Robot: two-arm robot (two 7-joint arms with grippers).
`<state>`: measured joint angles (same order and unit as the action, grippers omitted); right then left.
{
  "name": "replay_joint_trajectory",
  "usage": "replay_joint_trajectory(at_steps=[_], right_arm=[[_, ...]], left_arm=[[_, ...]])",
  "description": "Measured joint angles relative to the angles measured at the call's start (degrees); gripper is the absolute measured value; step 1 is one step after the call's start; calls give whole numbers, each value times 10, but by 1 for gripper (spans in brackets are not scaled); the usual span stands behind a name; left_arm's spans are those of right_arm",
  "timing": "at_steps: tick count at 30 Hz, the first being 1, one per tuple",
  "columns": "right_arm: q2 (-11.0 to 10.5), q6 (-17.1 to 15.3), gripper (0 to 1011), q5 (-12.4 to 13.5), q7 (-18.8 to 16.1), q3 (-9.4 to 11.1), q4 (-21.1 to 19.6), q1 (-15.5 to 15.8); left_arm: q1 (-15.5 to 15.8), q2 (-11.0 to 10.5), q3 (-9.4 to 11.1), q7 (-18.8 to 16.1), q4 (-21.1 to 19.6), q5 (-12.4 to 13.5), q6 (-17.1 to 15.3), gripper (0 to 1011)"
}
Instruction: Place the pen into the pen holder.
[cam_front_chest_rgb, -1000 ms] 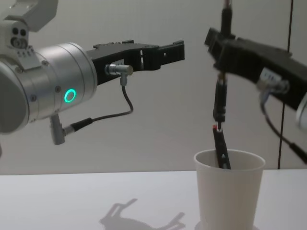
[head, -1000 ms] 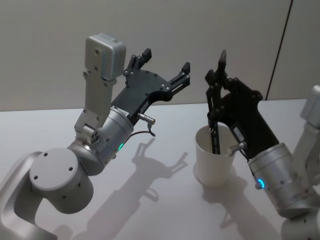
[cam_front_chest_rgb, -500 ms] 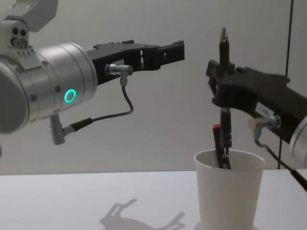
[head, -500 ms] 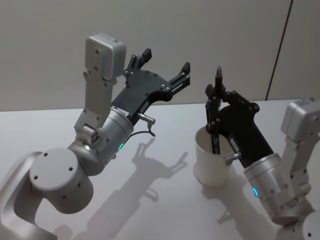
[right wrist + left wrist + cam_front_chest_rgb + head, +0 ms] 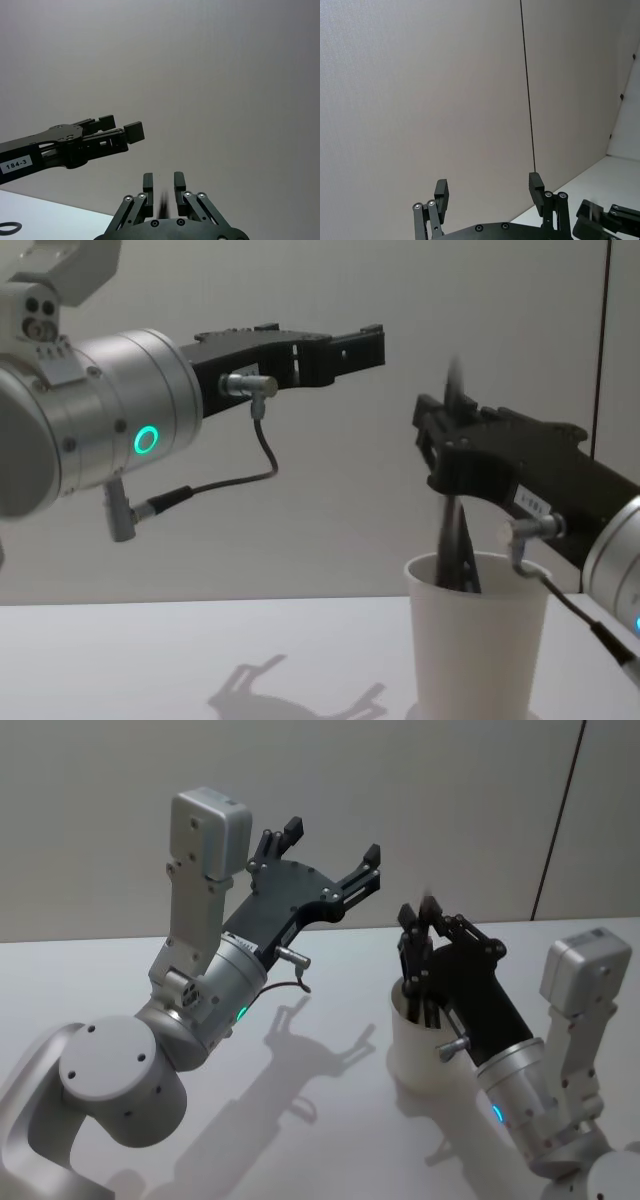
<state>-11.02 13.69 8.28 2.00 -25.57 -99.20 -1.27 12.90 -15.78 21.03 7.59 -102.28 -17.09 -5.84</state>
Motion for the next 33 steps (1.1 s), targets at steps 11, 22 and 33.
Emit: replay_joint_trajectory(at_steps=[11, 22, 33], right_arm=[[4, 2, 566, -5, 0, -2, 6, 0], [5, 2, 896, -7, 0, -2, 9, 0], [6, 2, 1001, -8, 0, -2, 10, 0]], left_arm=[[0, 0, 0, 0, 0, 0, 0, 1004], [0, 0, 0, 0, 0, 0, 0, 1003], [0, 0, 0, 0, 0, 0, 0, 1003]])
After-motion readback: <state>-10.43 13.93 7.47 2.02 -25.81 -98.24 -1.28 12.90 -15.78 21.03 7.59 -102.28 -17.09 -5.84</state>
